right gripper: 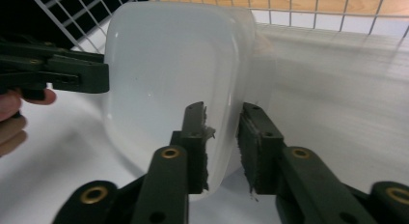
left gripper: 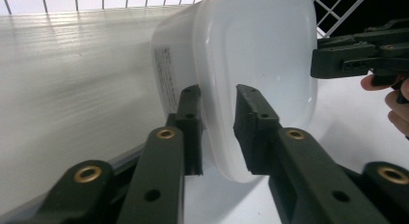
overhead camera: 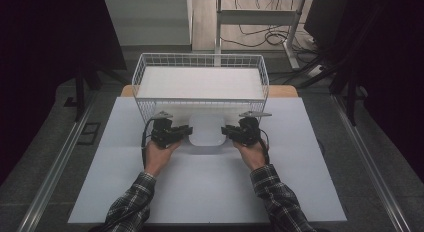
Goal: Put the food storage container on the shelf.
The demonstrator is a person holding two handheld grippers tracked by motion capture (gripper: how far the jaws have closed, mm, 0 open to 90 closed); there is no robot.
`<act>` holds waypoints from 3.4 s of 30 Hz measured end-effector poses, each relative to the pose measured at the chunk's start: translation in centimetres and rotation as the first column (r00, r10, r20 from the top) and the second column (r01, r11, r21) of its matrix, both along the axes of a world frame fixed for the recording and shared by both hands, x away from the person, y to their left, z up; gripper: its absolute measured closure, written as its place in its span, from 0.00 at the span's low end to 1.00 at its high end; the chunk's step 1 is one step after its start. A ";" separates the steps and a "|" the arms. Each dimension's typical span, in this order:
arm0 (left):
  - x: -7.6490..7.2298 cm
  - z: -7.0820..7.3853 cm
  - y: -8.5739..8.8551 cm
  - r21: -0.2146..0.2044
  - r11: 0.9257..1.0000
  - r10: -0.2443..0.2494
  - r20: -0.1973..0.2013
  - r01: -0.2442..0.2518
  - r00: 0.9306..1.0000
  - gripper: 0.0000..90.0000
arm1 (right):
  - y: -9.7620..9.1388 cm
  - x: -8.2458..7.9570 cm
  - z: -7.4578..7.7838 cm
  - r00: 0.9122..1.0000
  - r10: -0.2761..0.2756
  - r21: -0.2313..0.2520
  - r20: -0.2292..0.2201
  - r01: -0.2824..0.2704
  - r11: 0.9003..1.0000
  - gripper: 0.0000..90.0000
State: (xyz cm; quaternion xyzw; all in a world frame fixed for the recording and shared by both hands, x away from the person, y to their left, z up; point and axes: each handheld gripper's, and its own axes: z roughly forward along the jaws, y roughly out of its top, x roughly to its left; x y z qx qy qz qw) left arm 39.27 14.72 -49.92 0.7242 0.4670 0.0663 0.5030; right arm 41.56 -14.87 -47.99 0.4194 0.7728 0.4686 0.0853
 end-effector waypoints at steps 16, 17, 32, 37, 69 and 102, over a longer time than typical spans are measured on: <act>1.7 0.6 -0.9 0.069 0.989 0.120 0.098 -0.128 0.988 0.63 | 1.3 1.6 0.7 0.994 -0.075 -0.065 0.079 0.080 0.995 0.73; 1.7 0.6 -0.9 0.069 0.989 0.120 0.098 -0.128 0.988 0.60 | 1.3 1.6 0.7 0.994 -0.075 -0.065 0.079 0.080 0.995 0.73; -3.9 1.1 0.4 0.046 0.999 0.018 0.142 -0.024 0.990 0.19 | -0.1 -1.3 1.7 0.992 -0.005 -0.074 0.124 0.015 0.997 0.92; -5.7 0.9 0.8 0.080 0.997 -0.010 0.148 -0.002 0.989 0.10 | -0.3 -2.2 1.9 0.992 0.024 -0.067 0.121 -0.016 0.998 0.97; -17.1 -1.7 4.7 0.177 0.983 0.009 0.217 -0.048 0.976 0.02 | 3.3 -5.2 -1.4 0.974 0.216 -0.168 0.073 -0.201 0.965 0.96; -16.8 -2.3 4.5 0.182 0.983 -0.009 0.176 -0.023 0.984 0.02 | 6.5 0.9 -1.4 0.980 0.160 -0.264 0.121 -0.123 0.956 0.99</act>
